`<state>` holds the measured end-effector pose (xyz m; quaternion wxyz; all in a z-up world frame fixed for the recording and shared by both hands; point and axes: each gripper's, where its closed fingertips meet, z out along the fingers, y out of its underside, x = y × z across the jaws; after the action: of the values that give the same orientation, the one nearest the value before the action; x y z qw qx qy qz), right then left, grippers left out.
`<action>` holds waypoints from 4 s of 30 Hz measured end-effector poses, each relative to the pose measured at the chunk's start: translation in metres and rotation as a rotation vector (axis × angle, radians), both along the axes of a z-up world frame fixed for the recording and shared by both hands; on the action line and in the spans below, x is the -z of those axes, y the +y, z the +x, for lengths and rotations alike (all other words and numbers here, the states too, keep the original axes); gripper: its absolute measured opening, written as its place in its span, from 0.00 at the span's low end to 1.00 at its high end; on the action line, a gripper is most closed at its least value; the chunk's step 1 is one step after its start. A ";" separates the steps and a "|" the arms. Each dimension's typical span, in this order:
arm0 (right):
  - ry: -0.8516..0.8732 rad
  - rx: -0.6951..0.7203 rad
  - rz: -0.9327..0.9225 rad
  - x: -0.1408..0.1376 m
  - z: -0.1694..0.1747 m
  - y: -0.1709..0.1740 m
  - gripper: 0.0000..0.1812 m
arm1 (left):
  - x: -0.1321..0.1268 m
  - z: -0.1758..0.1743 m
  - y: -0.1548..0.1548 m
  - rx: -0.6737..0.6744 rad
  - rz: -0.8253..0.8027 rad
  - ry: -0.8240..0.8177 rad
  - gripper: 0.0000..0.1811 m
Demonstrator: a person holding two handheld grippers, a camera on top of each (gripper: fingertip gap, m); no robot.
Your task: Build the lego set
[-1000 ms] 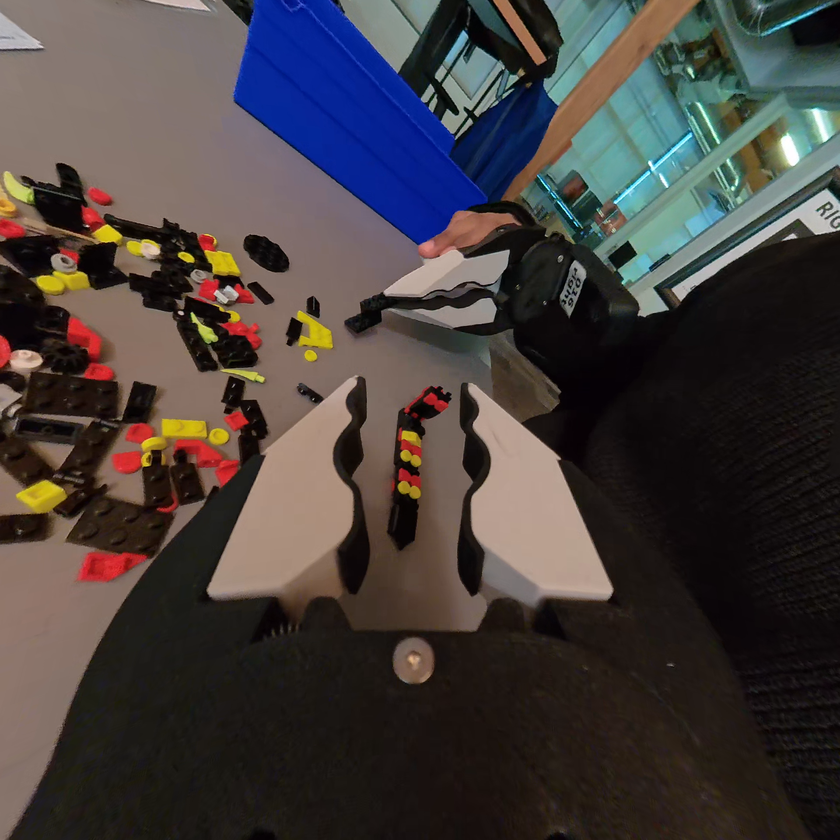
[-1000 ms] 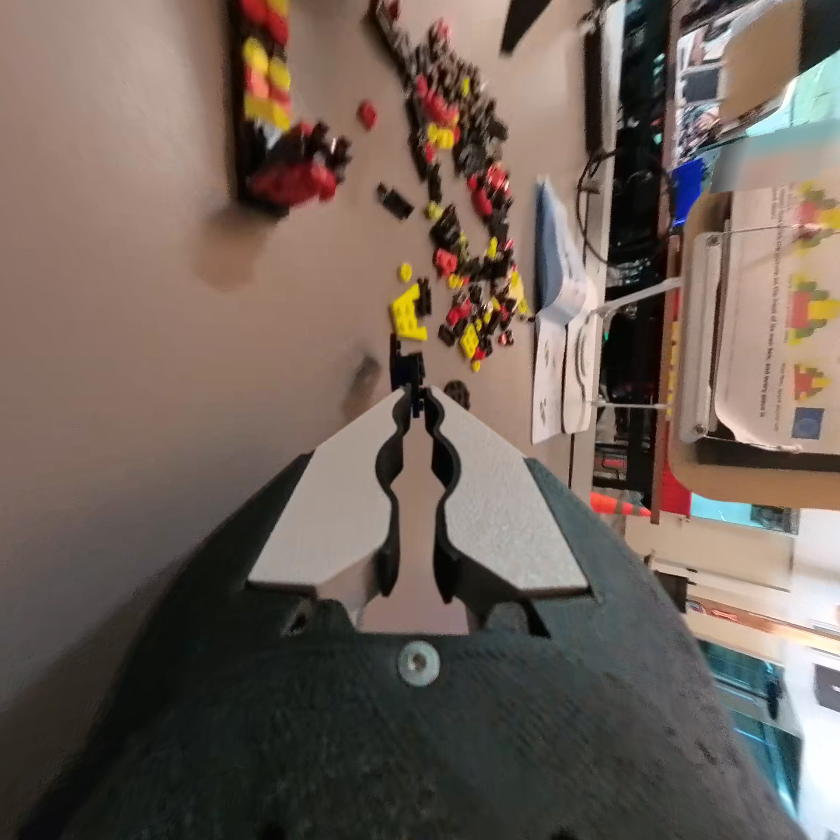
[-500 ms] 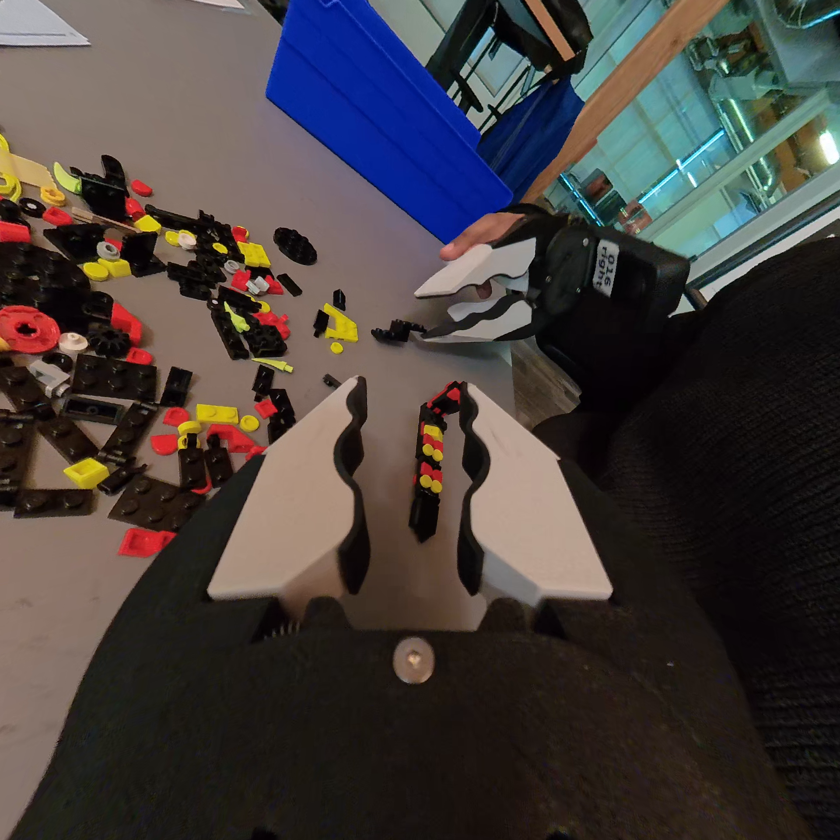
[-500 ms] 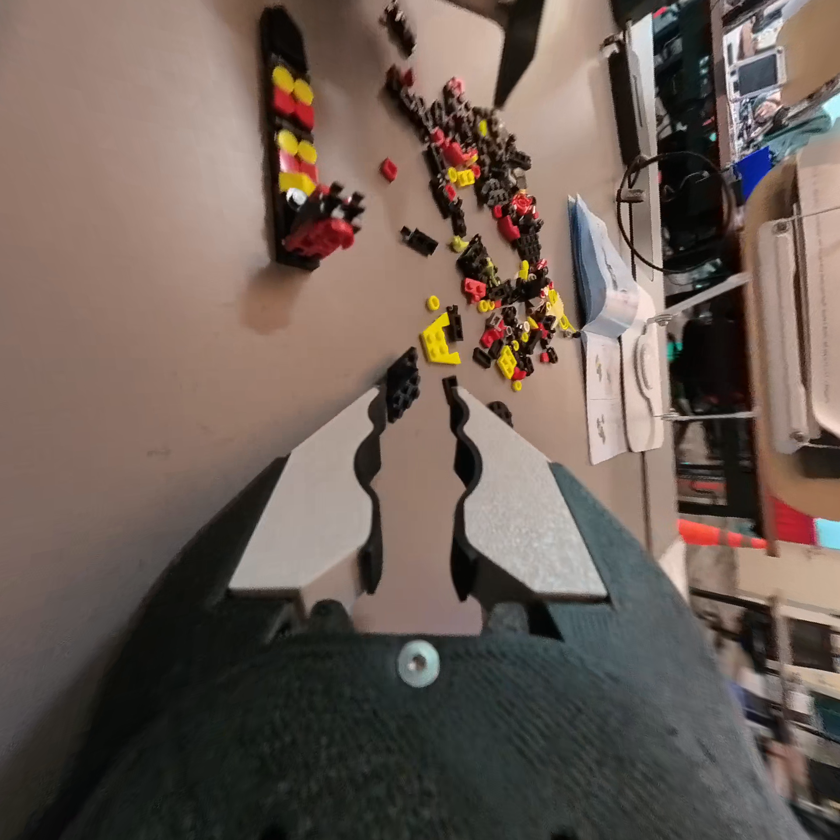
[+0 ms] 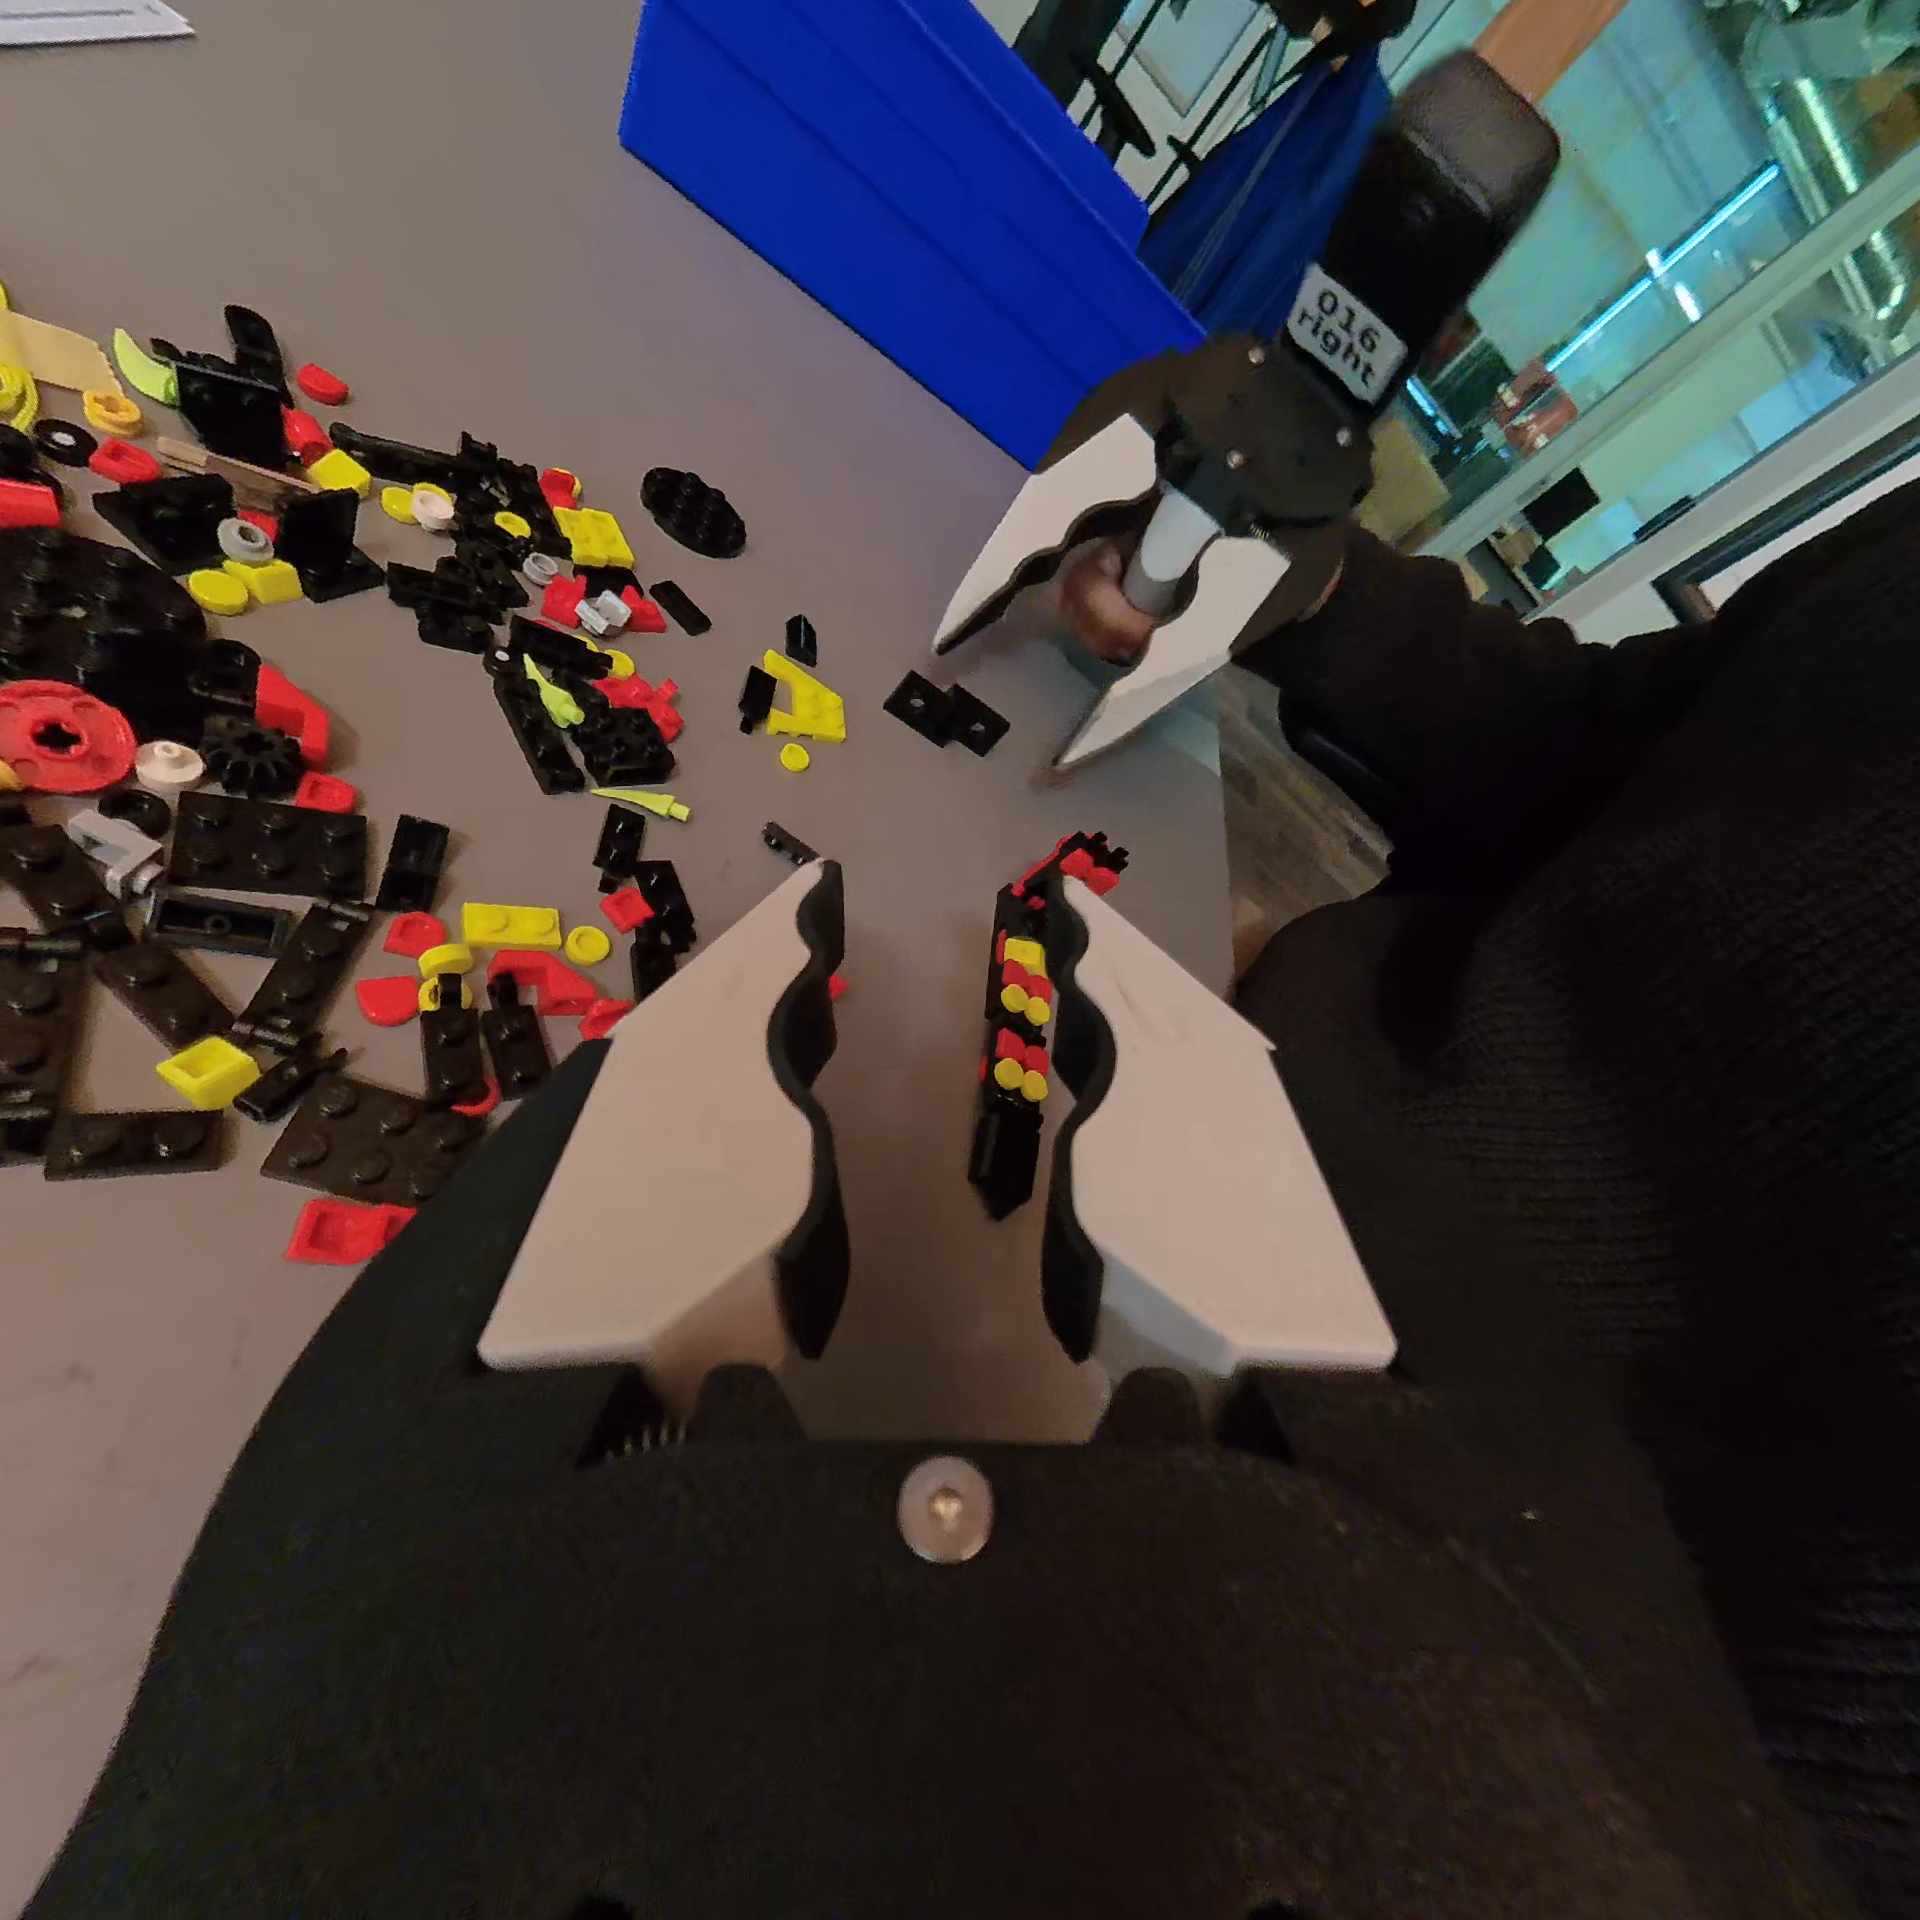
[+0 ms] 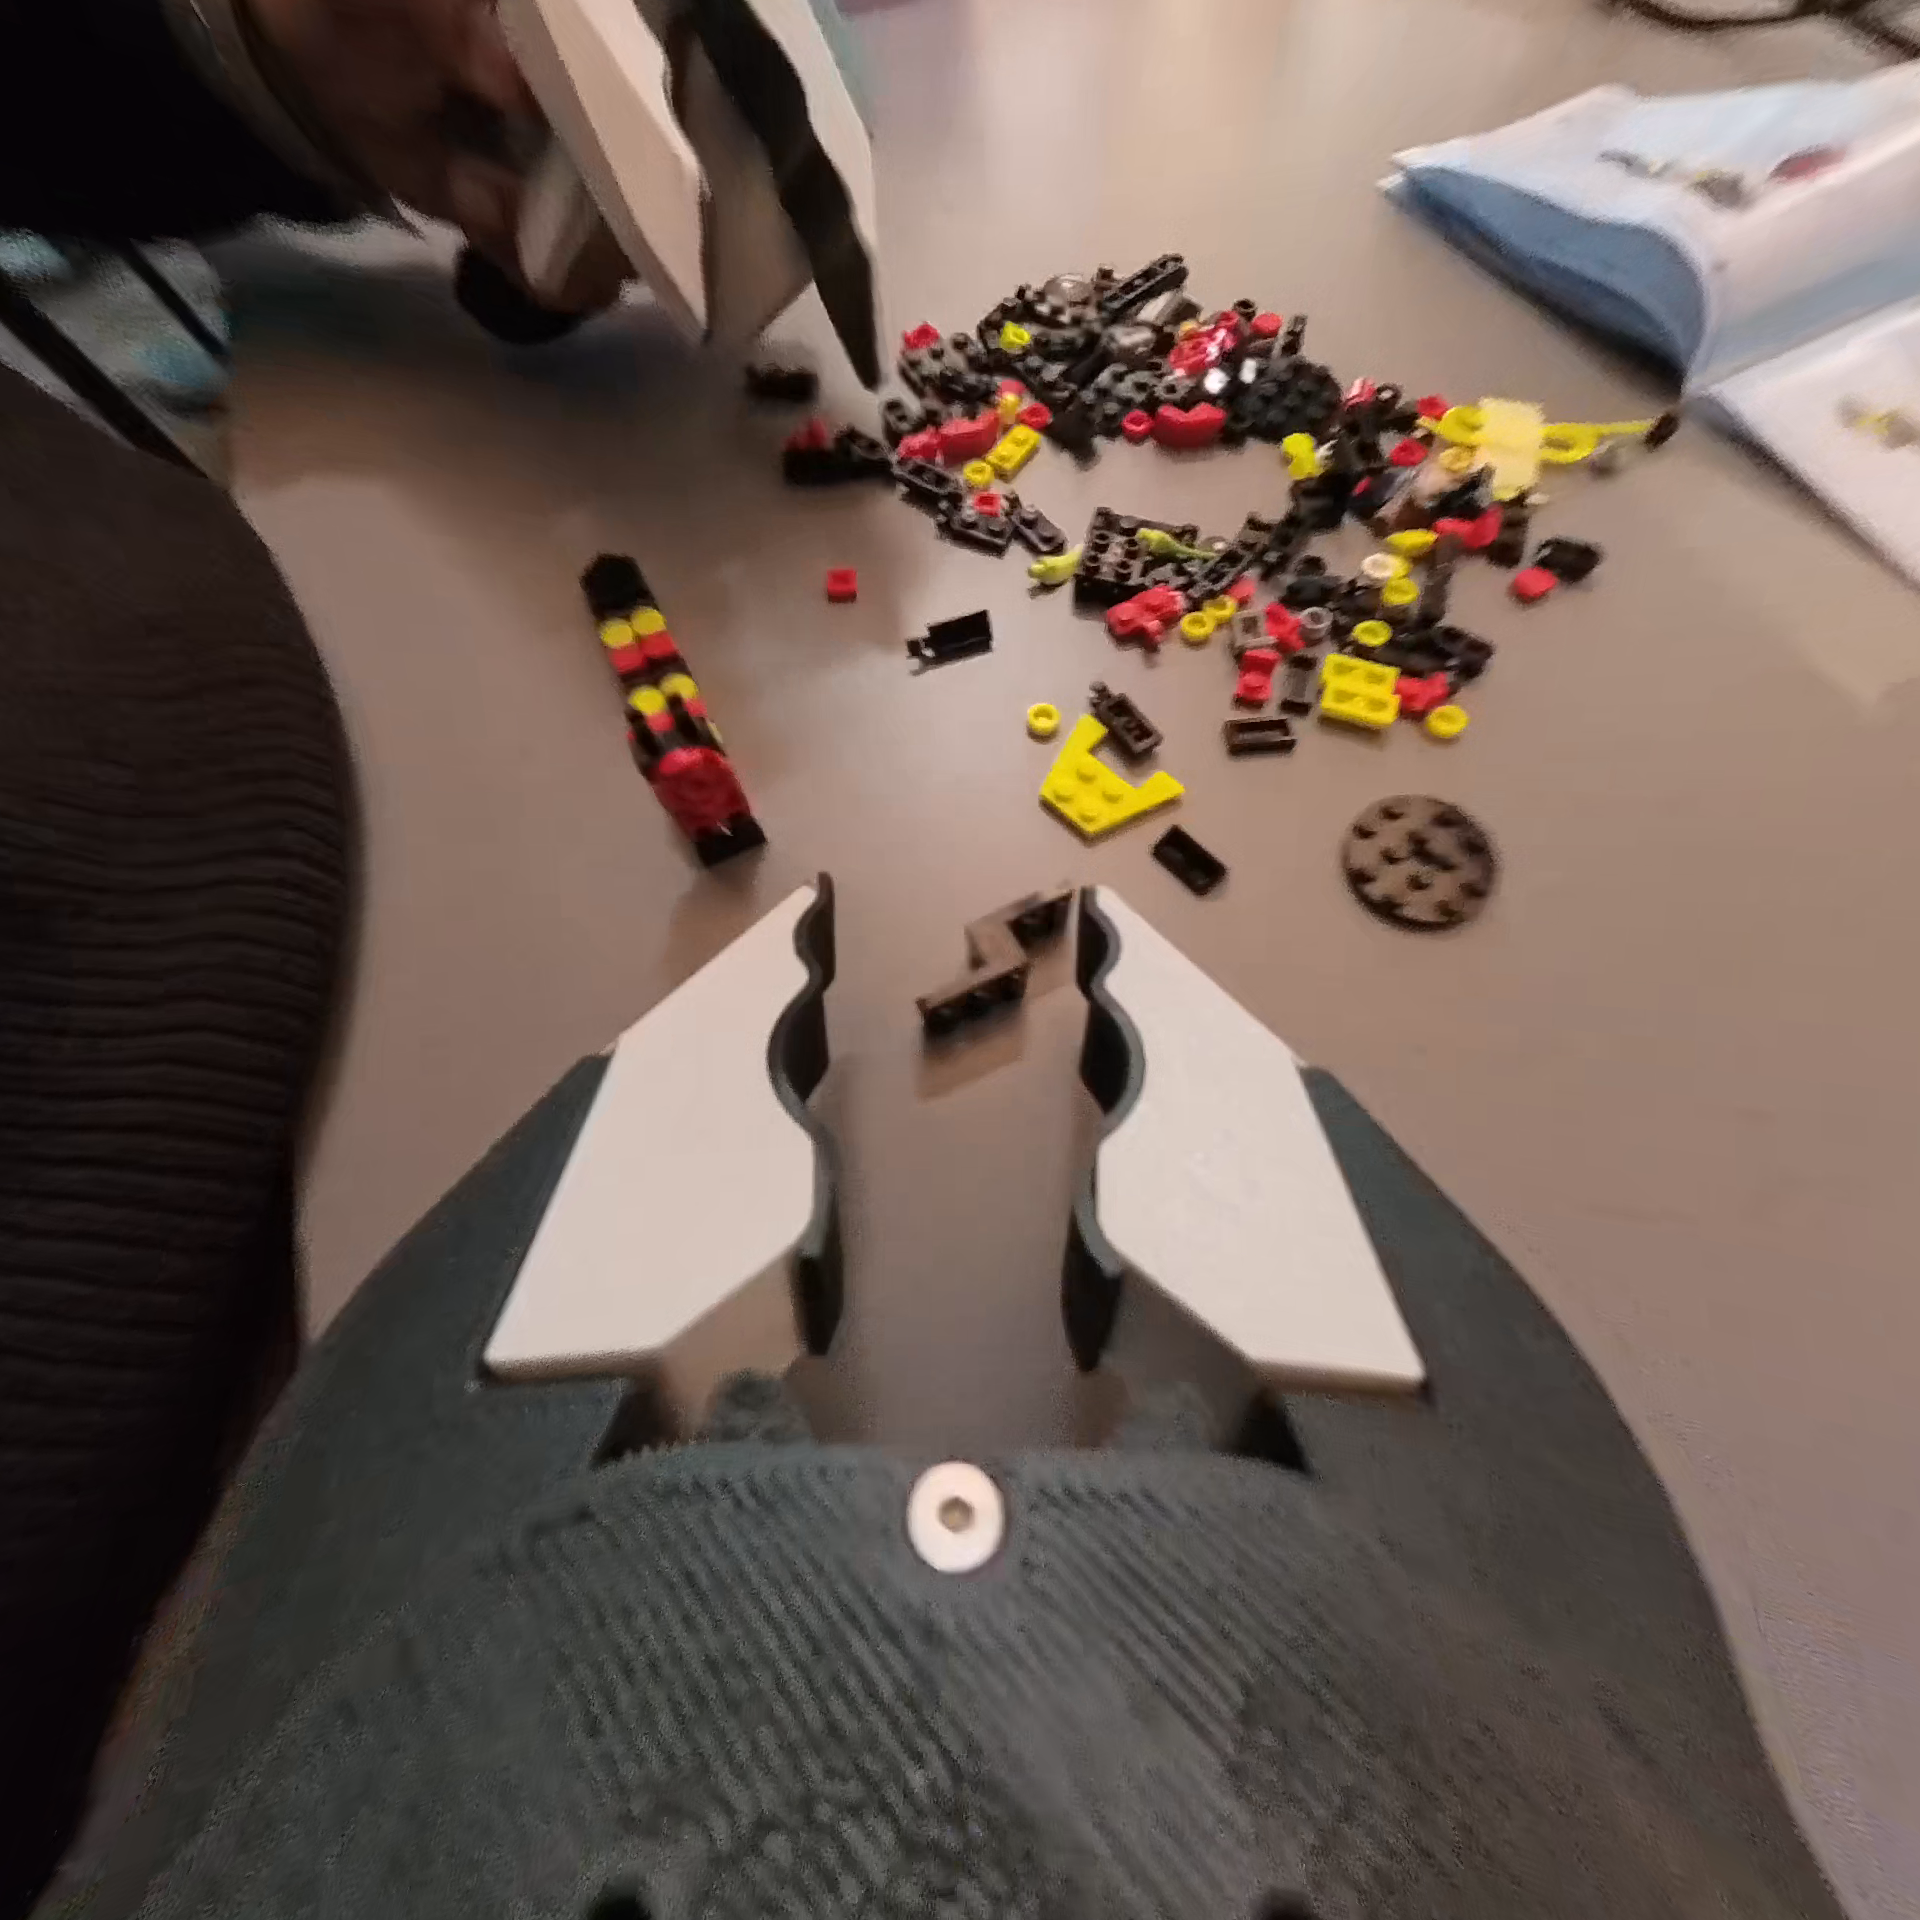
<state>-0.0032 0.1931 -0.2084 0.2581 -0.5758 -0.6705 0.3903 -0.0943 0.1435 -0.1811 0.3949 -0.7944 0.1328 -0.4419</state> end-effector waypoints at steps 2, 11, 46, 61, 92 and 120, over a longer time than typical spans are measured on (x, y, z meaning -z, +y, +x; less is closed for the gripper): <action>-0.034 0.020 -0.148 0.001 0.000 -0.001 0.26 | 0.003 0.000 -0.001 0.003 0.011 0.040 0.20; -0.075 0.021 -0.180 -0.005 -0.001 0.001 0.19 | 0.008 0.003 -0.002 0.015 0.013 0.084 0.20; -0.122 -0.237 0.625 0.014 0.001 -0.013 0.13 | 0.015 0.006 -0.004 0.033 0.004 0.129 0.19; -0.203 -0.104 0.007 0.019 0.009 -0.015 0.23 | 0.018 0.007 -0.005 0.041 0.000 0.142 0.19; 0.296 -0.135 0.429 -0.061 -0.034 -0.045 0.07 | -0.029 0.049 -0.009 0.083 -0.090 -0.295 0.08; 0.095 -0.084 -0.482 -0.047 -0.033 -0.055 0.19 | -0.021 0.057 -0.016 0.143 0.056 -0.095 0.08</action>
<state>-0.0362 0.1378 -0.1610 0.1279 -0.5733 -0.5686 0.5759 -0.0369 0.1277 -0.1603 0.3902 -0.7498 0.1826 -0.5023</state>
